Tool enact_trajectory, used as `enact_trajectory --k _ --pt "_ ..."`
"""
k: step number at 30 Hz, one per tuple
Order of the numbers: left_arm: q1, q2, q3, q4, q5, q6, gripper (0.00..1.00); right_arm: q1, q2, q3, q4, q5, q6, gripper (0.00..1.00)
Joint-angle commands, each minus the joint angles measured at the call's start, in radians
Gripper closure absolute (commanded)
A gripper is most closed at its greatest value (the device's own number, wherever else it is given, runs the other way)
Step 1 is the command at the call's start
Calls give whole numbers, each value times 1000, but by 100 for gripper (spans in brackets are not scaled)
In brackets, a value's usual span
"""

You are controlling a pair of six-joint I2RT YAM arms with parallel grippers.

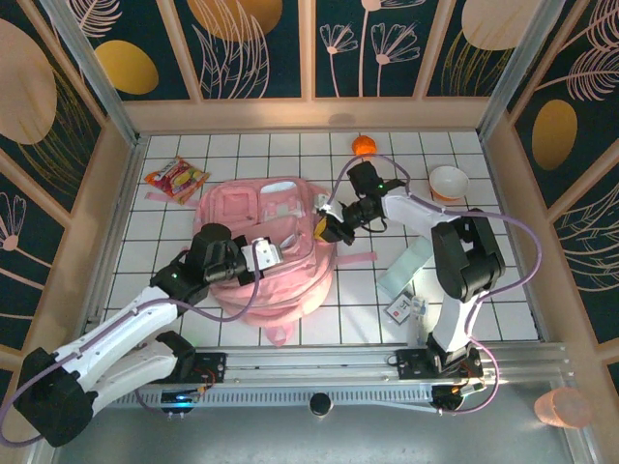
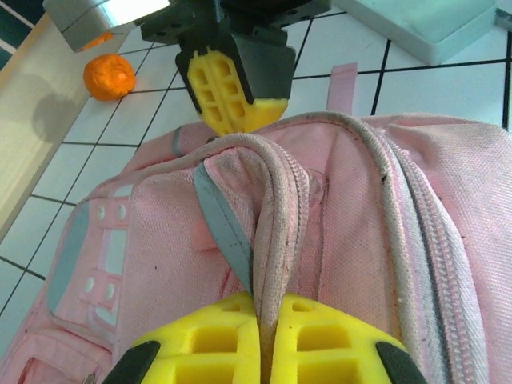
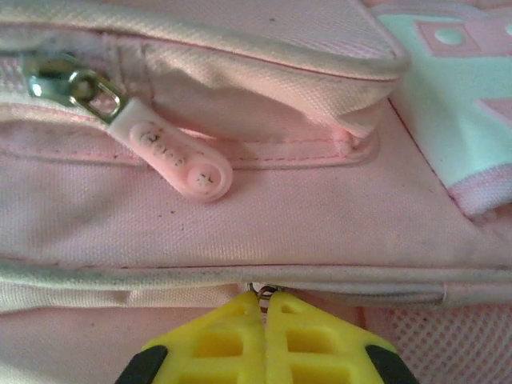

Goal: Pack the student bag

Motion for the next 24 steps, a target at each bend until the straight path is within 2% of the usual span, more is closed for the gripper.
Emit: enact_trajectory --k 1,5,10,14,17,18,20,21,24 --pt "6 30 90 126 -122 -36 100 11 -82 -10 -48 -77 102 100" --pt "7 67 115 129 -232 -60 100 25 -167 -44 -39 -93 184 100" --pt "7 113 154 106 -286 -80 100 45 -231 -69 -67 -87 245 100" --pt "7 135 178 113 -257 -111 100 79 -269 -93 -54 -85 308 100" --pt "7 110 166 129 -135 -81 100 53 -313 -144 33 -44 392 100" --pt "7 87 145 134 -57 -45 100 9 -337 -181 107 -18 439 94" --pt "8 33 85 165 60 19 100 -44 -372 -249 234 27 472 65" --pt "7 7 52 202 85 15 100 -62 -379 -271 294 55 472 56" --pt "9 -35 24 181 174 67 100 -72 -333 -259 298 68 368 48"
